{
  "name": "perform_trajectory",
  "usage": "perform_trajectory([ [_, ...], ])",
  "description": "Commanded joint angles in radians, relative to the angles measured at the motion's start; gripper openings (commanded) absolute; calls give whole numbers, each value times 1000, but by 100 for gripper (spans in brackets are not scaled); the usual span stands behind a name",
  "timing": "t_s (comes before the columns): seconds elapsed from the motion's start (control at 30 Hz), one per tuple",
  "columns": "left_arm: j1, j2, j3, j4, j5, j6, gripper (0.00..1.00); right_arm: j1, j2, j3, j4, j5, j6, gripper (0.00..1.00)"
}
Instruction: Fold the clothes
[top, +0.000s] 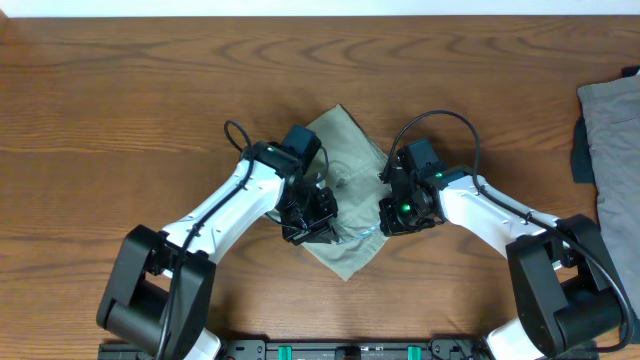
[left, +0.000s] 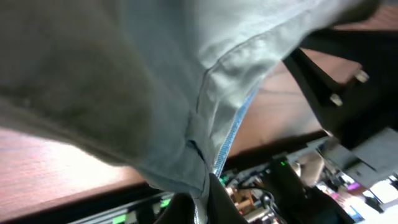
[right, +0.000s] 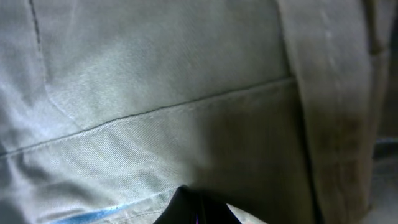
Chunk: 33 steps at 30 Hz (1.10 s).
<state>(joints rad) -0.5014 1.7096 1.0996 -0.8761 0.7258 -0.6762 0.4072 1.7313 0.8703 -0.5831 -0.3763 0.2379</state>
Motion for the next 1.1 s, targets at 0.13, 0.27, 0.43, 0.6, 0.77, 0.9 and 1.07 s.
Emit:
perform_trajectory([
  [0.13,-3,-37,-5,-9,39,32,7,0,38,-29,-21,74,20,1],
  [0.27,-3,-37,-5,-9,15,56,7,-30,32,114,-135,26,-13,5],
  [0.43,-3,-37,-5,-13,-100,78,10,-65,31,342,-318,39,-79,12],
  [0.6,-3,-37,-10,-22,-219,81,11,-93,31,406,-335,120,-84,11],
  [0.77,-3,-25,-34,-13,-277,95,11,-101,42,368,-279,141,-98,1],
  [0.9,-3,4,-43,-3,-334,114,11,-100,49,328,-205,140,-98,1],
  [1.07,0,52,-43,3,-380,155,11,-100,50,278,-133,141,-97,1],
])
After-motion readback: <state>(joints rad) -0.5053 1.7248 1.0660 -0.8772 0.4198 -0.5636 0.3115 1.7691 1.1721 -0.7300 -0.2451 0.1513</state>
